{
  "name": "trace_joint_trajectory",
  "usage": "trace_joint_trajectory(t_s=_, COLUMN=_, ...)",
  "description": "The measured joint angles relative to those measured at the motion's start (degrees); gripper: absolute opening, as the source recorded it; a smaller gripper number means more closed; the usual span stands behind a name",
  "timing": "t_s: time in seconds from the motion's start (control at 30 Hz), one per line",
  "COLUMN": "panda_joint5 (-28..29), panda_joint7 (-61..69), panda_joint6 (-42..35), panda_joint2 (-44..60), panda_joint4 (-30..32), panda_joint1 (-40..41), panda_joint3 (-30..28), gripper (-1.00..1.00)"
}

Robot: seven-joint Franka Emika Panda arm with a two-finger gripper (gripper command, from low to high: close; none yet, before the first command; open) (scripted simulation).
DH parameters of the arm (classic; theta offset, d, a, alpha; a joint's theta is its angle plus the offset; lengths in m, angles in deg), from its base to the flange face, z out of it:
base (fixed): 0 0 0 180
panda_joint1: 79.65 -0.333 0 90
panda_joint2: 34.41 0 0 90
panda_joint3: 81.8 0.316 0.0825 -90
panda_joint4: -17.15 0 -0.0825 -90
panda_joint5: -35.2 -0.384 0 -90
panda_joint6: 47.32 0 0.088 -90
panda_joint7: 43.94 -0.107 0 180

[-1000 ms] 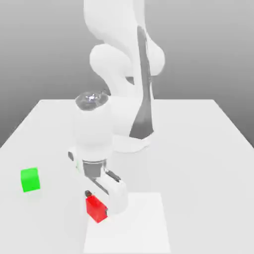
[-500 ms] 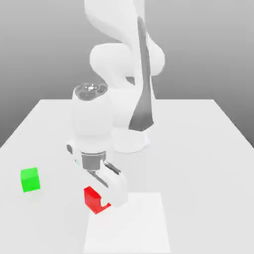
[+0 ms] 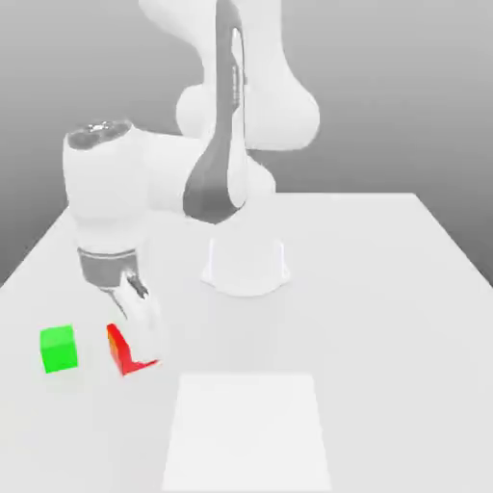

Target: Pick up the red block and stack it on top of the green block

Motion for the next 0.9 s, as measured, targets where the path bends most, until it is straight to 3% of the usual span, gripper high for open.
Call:
trace_joint_trajectory(t_s=0.57, panda_joint5=4.4, panda_joint7=2.3, panda_joint6=-3.7, panda_joint2=-3.7, panda_joint4=-0.5, panda_joint1=14.1, panda_joint3=-8.6, gripper=-1.0)
trace_joint_trajectory(t_s=0.77, panda_joint5=-4.2, panda_joint7=8.7, panda_joint6=5.6, panda_joint2=6.6, panda_joint4=-1.1, panda_joint1=14.8, panda_joint3=-6.8, gripper=-1.0)
trace_joint_trajectory(t_s=0.8, panda_joint5=-5.7, panda_joint7=9.8, panda_joint6=7.0, panda_joint2=8.1, panda_joint4=-1.1, panda_joint1=15.0, panda_joint3=-6.3, gripper=1.0)
trace_joint_trajectory(t_s=0.9, panda_joint5=-5.7, panda_joint7=9.8, panda_joint6=7.0, panda_joint2=8.1, panda_joint4=-1.1, panda_joint1=15.0, panda_joint3=-6.3, gripper=1.0)
